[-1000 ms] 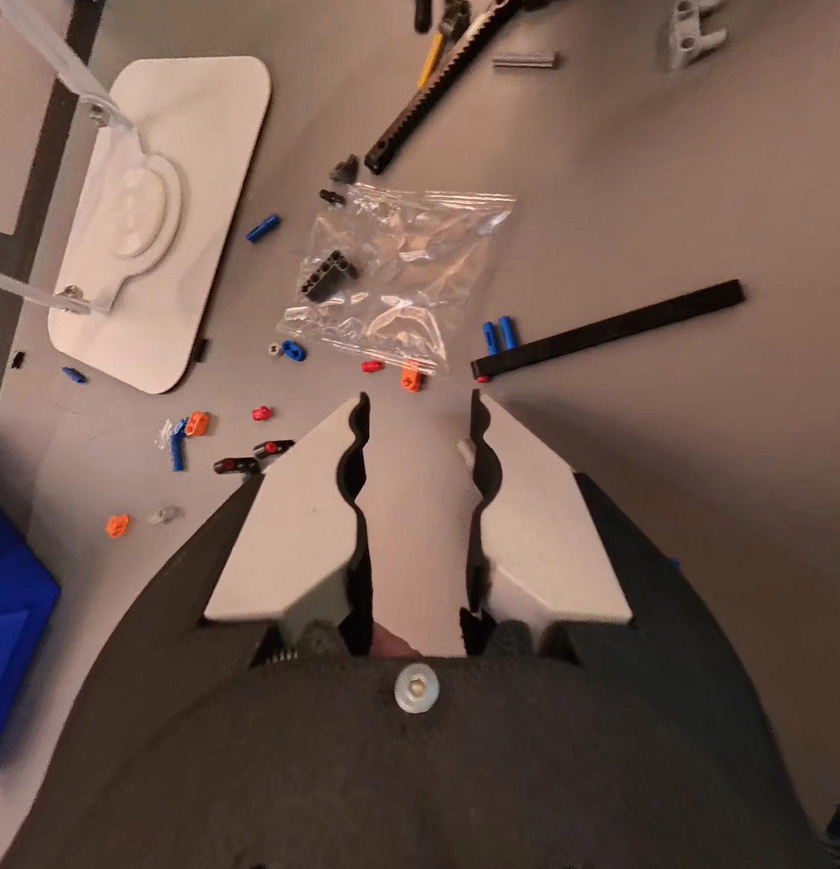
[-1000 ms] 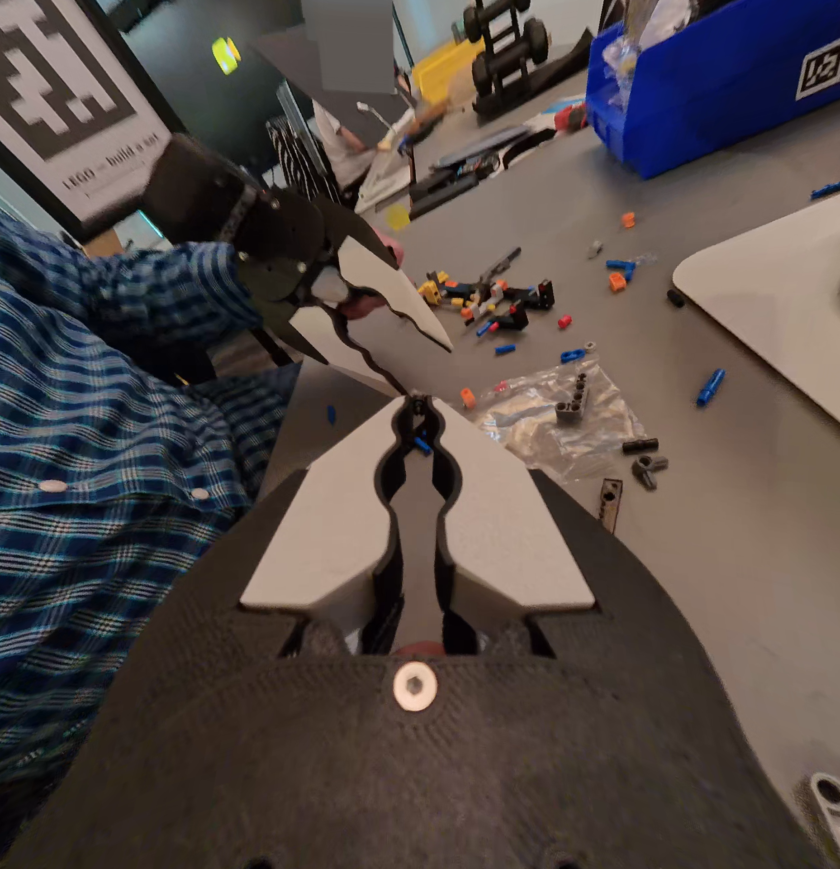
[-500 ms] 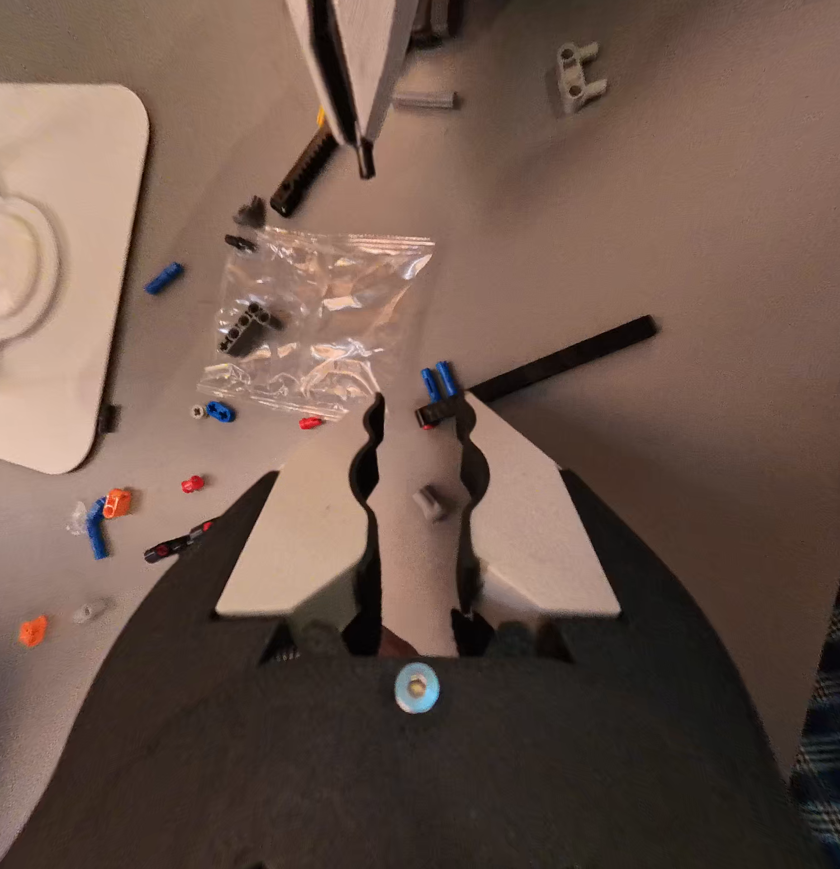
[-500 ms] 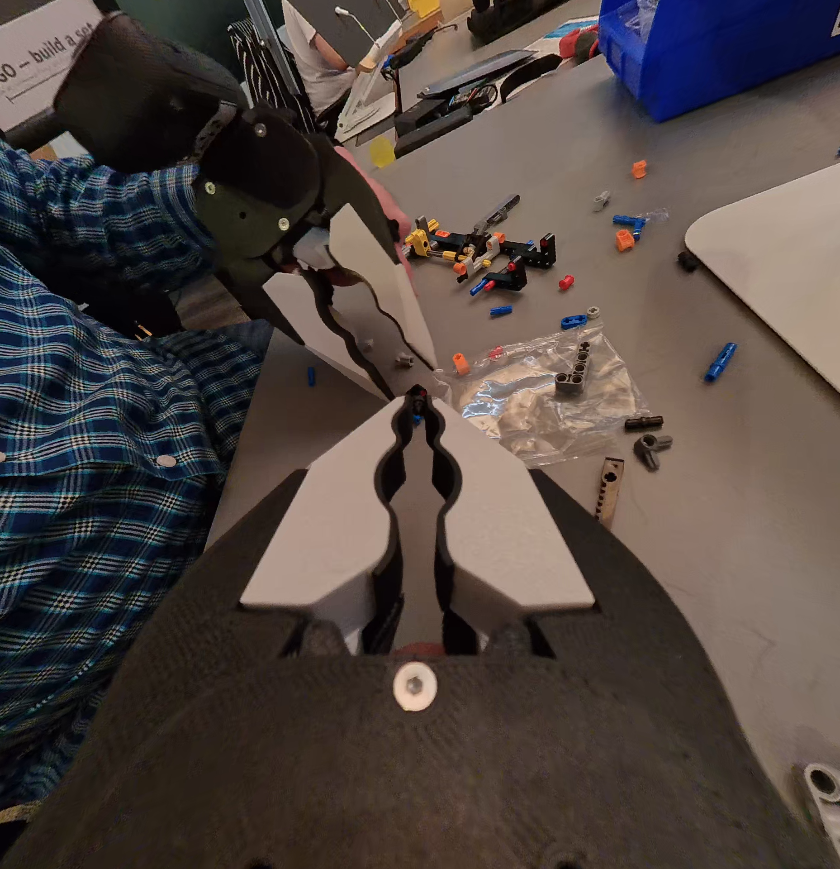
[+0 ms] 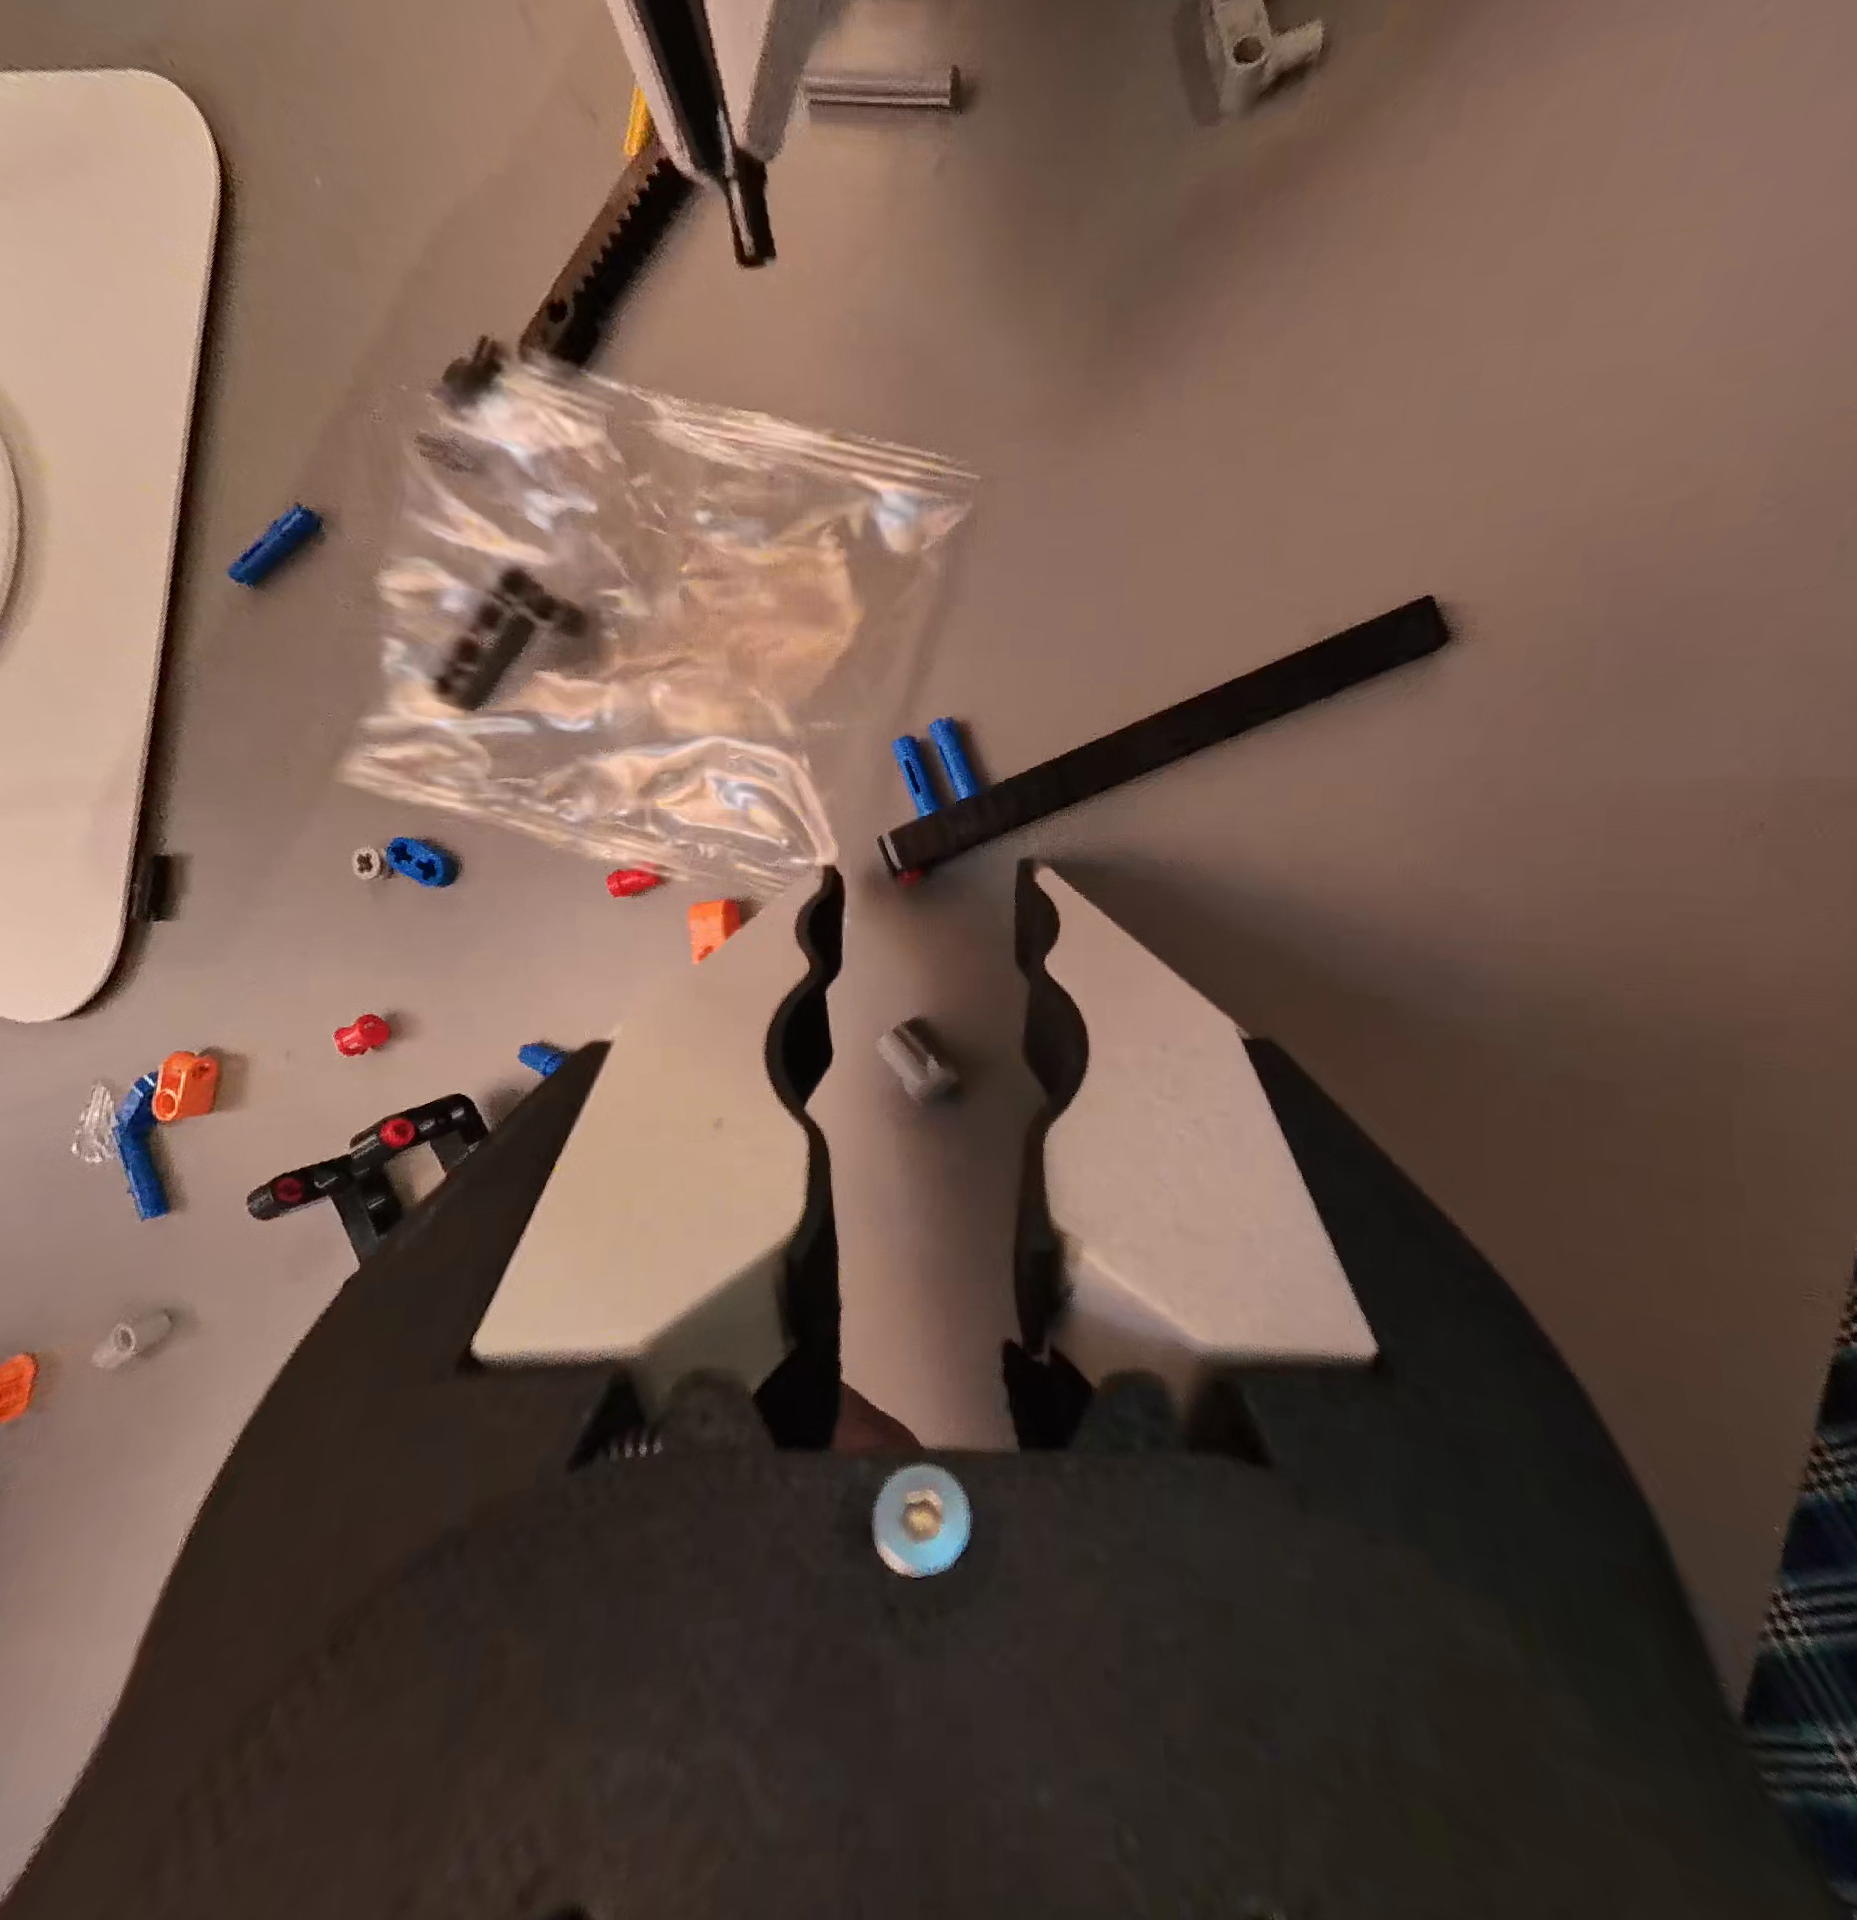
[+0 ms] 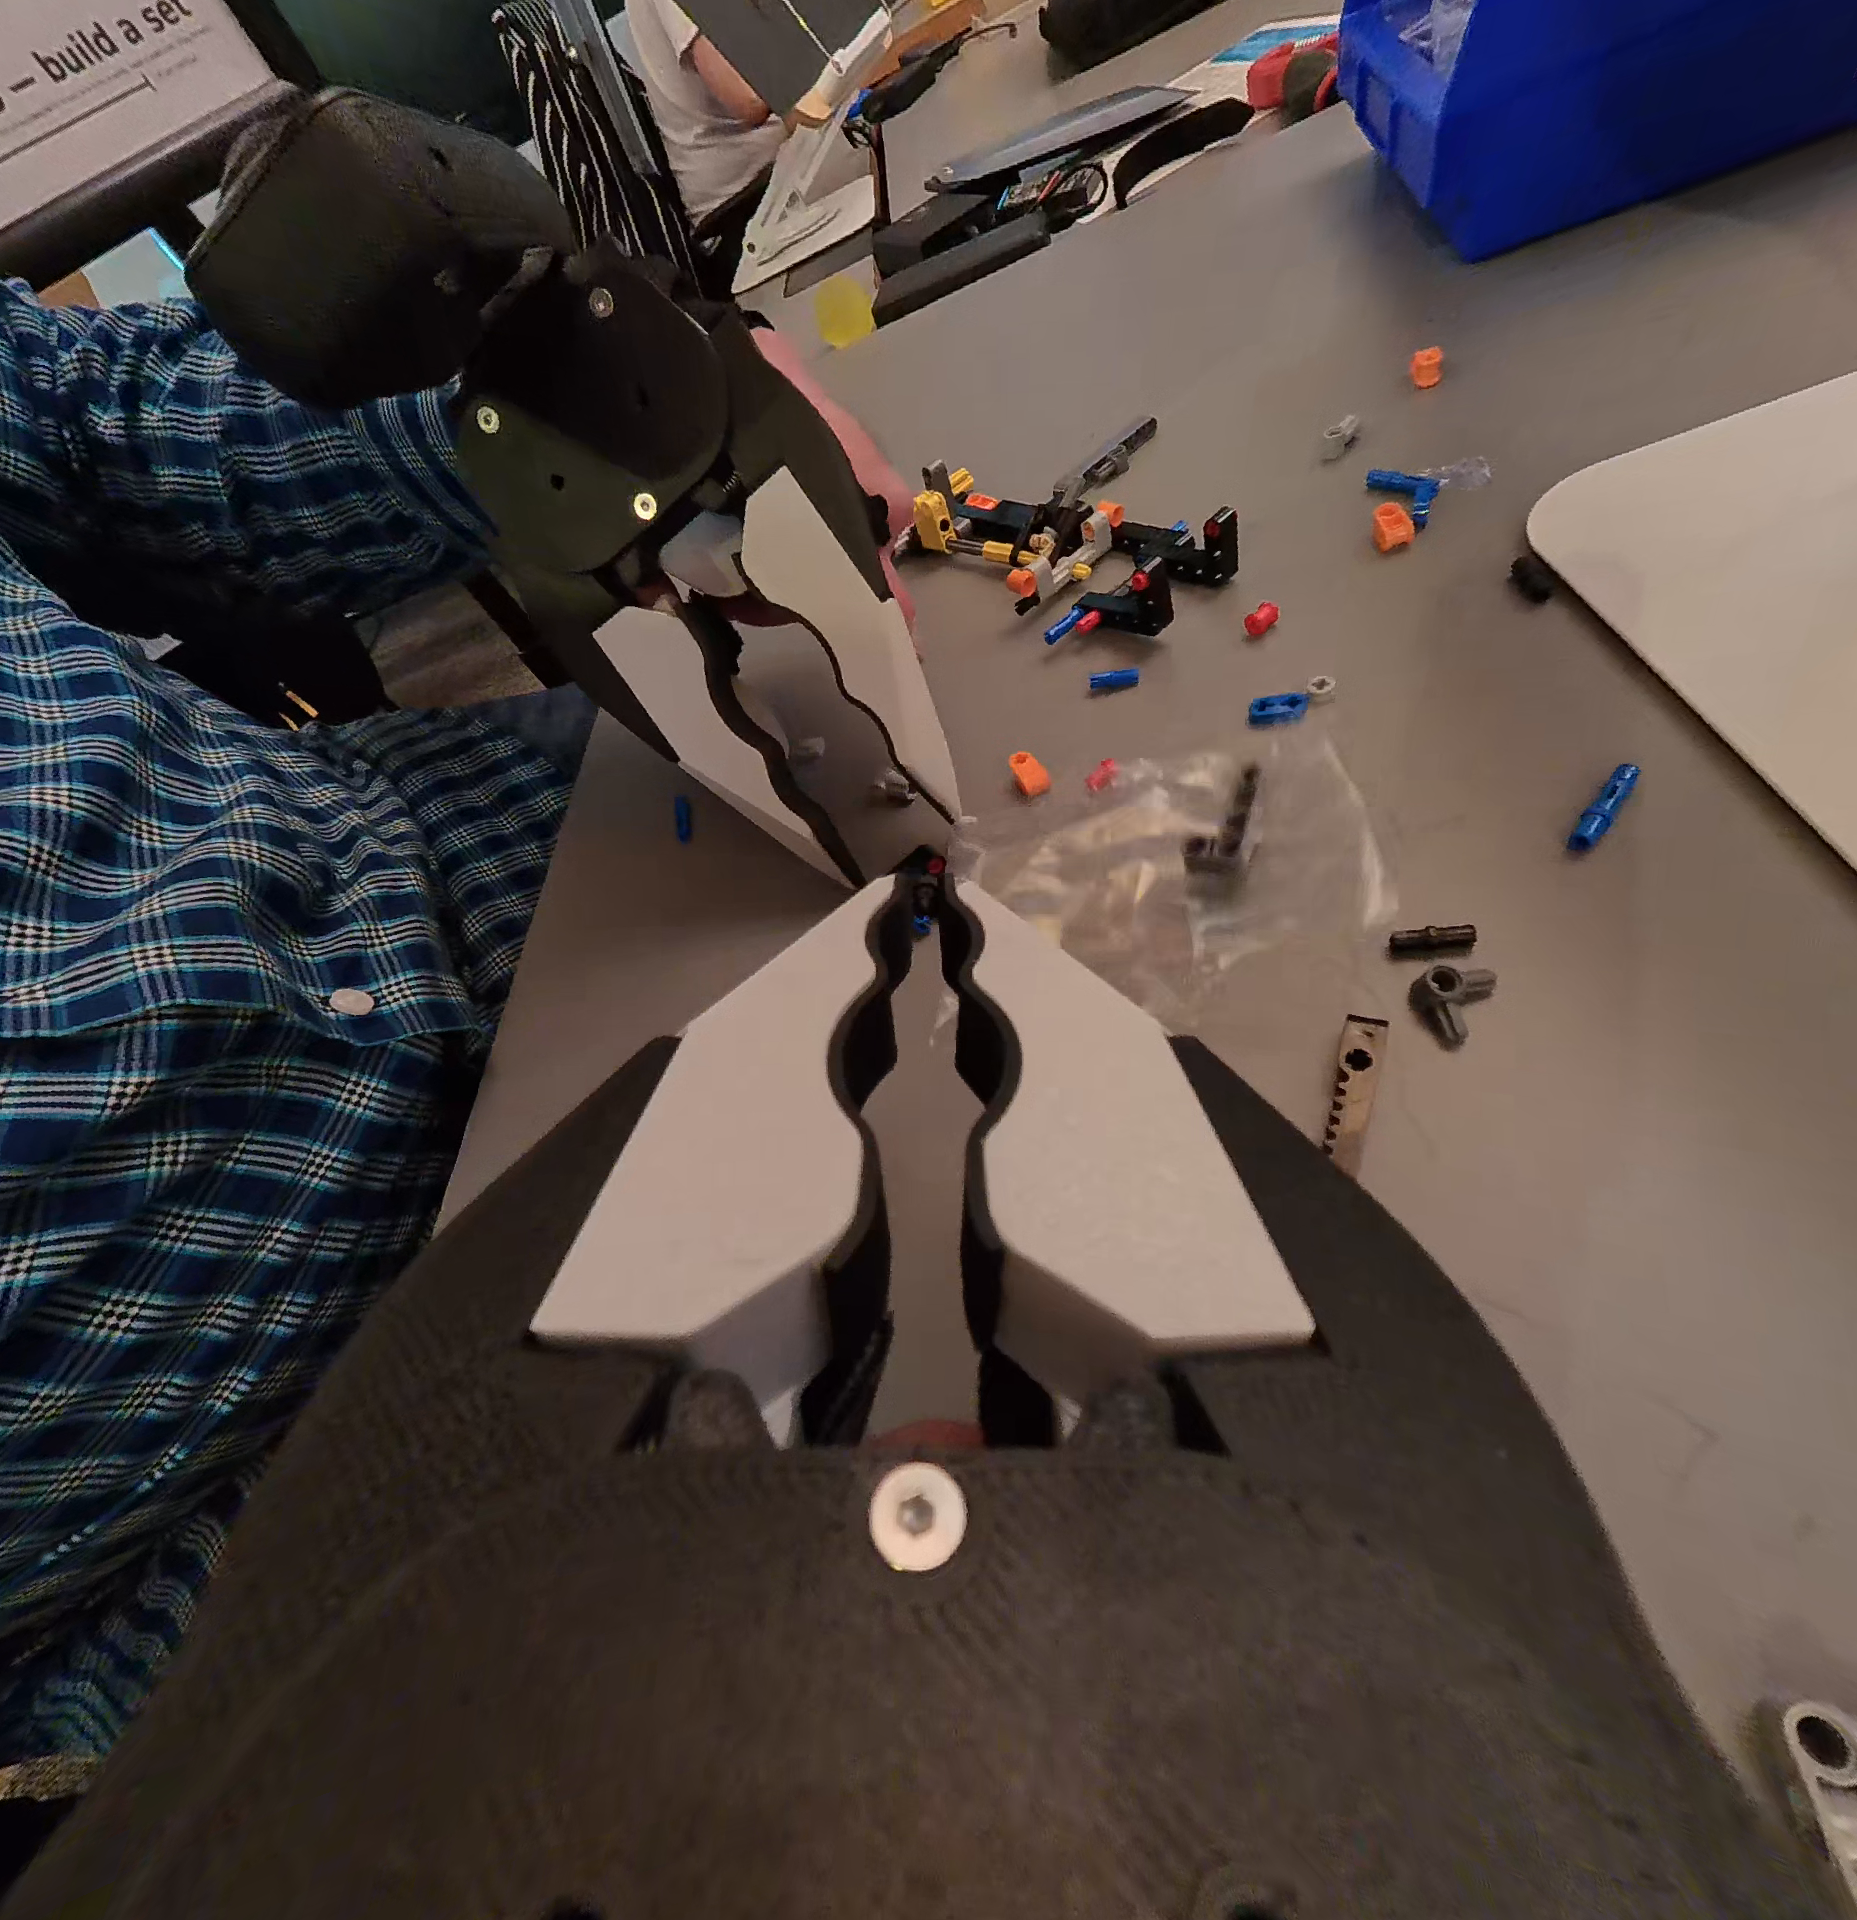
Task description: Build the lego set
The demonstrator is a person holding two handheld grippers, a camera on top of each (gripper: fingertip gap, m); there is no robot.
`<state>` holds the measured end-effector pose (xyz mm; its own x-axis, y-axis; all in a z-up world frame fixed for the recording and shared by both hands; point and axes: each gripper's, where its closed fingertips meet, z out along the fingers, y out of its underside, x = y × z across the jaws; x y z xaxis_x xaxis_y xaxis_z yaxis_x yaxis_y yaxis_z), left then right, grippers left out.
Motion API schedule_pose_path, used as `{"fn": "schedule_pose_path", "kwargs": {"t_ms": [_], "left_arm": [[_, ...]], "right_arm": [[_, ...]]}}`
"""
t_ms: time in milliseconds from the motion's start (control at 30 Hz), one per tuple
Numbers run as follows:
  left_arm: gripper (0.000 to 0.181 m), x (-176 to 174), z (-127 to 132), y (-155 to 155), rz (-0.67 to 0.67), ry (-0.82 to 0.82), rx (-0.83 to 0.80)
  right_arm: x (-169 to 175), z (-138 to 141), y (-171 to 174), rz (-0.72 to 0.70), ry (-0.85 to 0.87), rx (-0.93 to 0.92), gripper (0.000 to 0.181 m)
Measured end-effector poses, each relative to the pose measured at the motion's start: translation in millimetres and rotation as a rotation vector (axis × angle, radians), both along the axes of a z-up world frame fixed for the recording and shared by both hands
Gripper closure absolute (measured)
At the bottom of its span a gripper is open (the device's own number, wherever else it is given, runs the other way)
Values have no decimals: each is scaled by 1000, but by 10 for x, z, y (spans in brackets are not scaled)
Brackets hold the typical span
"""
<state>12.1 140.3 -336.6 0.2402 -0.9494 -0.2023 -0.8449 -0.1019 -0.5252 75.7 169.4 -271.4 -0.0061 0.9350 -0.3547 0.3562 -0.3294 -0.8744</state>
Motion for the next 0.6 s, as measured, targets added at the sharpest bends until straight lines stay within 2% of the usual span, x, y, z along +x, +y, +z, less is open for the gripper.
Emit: {"fn": "schedule_pose_path", "kwargs": {"t_ms": [200,600], "left_arm": [[151,99,120,26,-11,-52,13],[154,78,1,-31,-20,0,-4]], "right_arm": [[10,19,6,-3,7,4,179],[22,48,2,-5,12,21,179]]}}
